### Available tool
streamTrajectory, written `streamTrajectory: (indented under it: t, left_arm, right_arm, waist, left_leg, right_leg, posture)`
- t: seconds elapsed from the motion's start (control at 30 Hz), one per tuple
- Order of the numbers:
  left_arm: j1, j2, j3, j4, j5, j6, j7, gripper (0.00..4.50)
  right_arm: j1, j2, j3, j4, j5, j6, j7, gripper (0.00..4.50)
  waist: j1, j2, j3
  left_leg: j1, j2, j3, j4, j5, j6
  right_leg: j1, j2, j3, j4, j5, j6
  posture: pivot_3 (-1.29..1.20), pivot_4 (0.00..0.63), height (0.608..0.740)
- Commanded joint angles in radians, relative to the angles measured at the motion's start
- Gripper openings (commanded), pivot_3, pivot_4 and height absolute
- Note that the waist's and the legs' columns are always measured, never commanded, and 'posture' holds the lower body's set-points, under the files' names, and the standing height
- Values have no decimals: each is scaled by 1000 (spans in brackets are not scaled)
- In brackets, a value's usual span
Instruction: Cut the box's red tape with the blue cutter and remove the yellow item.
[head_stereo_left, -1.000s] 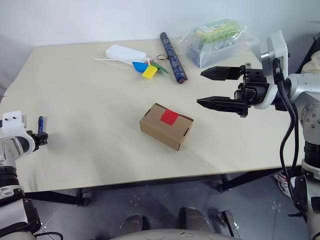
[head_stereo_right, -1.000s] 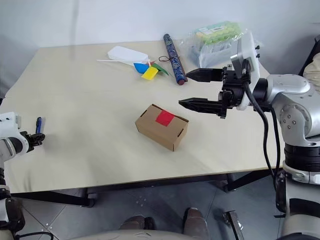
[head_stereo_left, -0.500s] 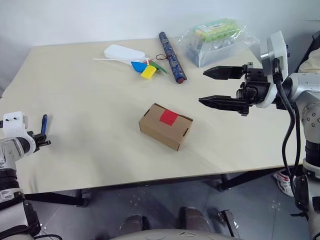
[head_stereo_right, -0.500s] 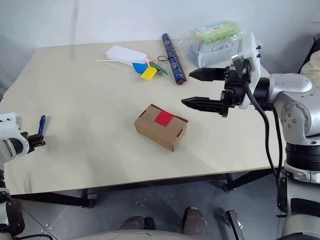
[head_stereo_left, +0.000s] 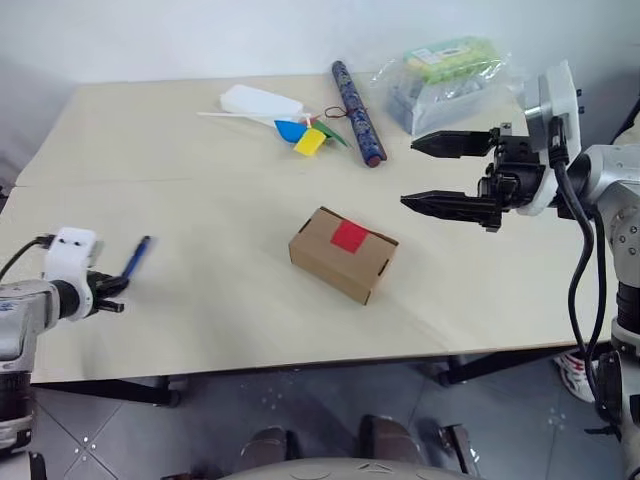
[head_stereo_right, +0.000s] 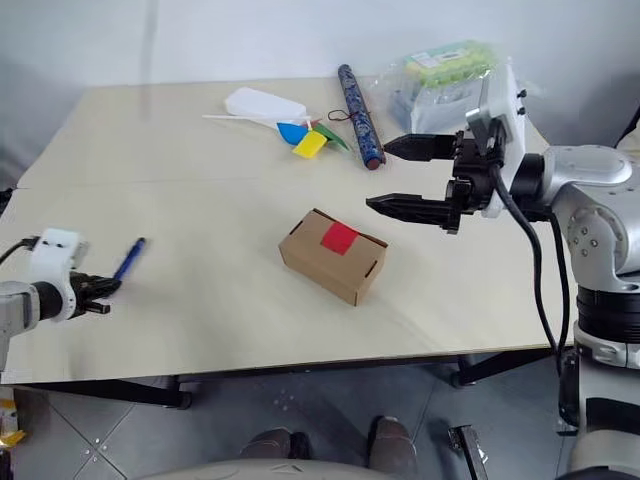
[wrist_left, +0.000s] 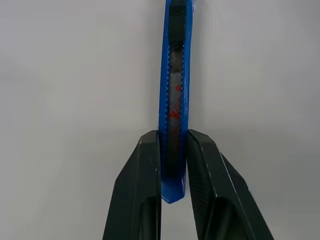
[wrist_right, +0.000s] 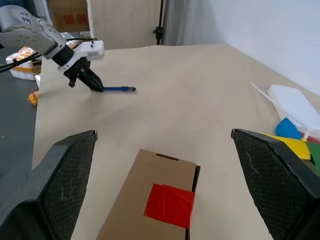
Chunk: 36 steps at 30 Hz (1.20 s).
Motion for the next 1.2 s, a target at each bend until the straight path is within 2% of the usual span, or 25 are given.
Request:
streamTrajectory:
  t: [0.03,0.27,0.4,0.5,0.67,0.83,1.0,1.2]
  left_arm:
    - [42,23,-101,-135,-46,-55,-141,395]
    - [39,102,-203,-191,-7,-290,-340,395]
    - [7,102,-241,-173,17,-397,-392,395]
    - [-82,77,-353,-212,36,-460,-476,395]
    - [-144,55,-454,-243,72,-491,-535,395]
    - [-147,39,-529,-281,114,-530,-567,395]
    - [-152,6,-576,-244,196,-603,-549,395]
    - [-138,8,-593,-228,260,-648,-559,395]
  right_arm:
    - [25,-28,-63,-60,20,-13,-13,4500]
    - [70,-40,-105,-115,64,8,-28,4500]
    - [73,-29,-131,-129,113,32,-60,4500]
    - [99,-7,-182,-162,174,45,-104,4500]
    - [167,-15,-229,-240,237,65,-147,4500]
    - [285,-61,-269,-336,260,83,-176,4500]
    - [481,-150,-277,-473,212,67,-155,4500]
    - [580,-187,-256,-605,213,94,-233,4500]
  waist:
    - [10,0,0]
    - [18,-1,1]
    - [11,-2,1]
    - [12,-3,2]
    - [8,-3,3]
    - [10,-3,3]
    - [28,-3,3]
    - [33,-3,3]
  left_leg:
    - [0,0,0,0,0,0]
    - [-4,0,0,1,-2,1]
    - [-5,-2,0,1,-2,1]
    - [-6,-3,-1,2,-2,1]
    - [-13,-3,-1,9,-4,1]
    - [-17,-1,-1,15,-5,1]
    - [-17,-1,-2,17,-5,1]
    - [-15,-1,-5,18,-5,2]
  right_leg:
    - [0,0,0,0,0,0]
    - [0,0,-6,-5,0,0]
    - [0,2,-9,-5,0,0]
    - [0,2,-10,-5,0,0]
    - [-1,3,-15,-5,0,0]
    - [-1,5,-18,-5,0,0]
    - [1,5,-18,-6,0,0]
    - [3,5,-16,-8,0,0]
  posture:
    - [0,150,740]
    - [0,150,740]
    - [0,150,740]
    - [0,150,740]
    - [0,150,740]
    - [0,150,740]
    - [0,150,740]
    - [0,150,740]
